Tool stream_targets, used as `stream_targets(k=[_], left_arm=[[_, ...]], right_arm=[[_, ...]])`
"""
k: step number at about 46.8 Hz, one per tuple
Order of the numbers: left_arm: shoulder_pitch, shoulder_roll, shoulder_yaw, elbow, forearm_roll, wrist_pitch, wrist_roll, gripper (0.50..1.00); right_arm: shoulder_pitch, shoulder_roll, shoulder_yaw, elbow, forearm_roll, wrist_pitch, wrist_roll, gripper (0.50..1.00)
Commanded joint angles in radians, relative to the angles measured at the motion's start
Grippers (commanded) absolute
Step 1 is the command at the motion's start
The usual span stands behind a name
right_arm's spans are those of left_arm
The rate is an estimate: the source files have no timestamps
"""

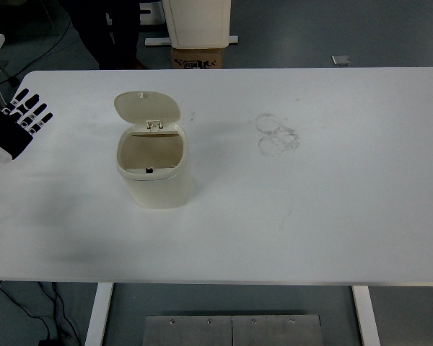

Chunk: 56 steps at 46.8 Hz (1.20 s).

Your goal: Close trash bin

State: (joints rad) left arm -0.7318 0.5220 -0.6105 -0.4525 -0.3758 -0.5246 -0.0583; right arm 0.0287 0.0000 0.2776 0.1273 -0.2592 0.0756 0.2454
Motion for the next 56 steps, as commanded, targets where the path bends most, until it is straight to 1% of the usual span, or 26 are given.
stream_targets(k=[1, 28, 56], left_arm=[[0.0, 0.003, 0.0, 0.0, 0.0, -0.002, 0.0, 1.0], [-0.001, 0.009, -0.005, 0.001, 0.0, -0.002, 0.0, 1.0], [0.003, 0.058, 0.012, -0.012, 0.003, 0.002, 0.0, 1.0]], right_arm=[[-0.001, 0.0, 0.0, 0.0, 0.0, 0.0, 0.0, 0.991], [0.0, 0.0, 0.0, 0.0, 0.0, 0.0, 0.0, 0.991], [-0.001, 0.0, 0.0, 0.0, 0.0, 0.001, 0.0, 0.991]])
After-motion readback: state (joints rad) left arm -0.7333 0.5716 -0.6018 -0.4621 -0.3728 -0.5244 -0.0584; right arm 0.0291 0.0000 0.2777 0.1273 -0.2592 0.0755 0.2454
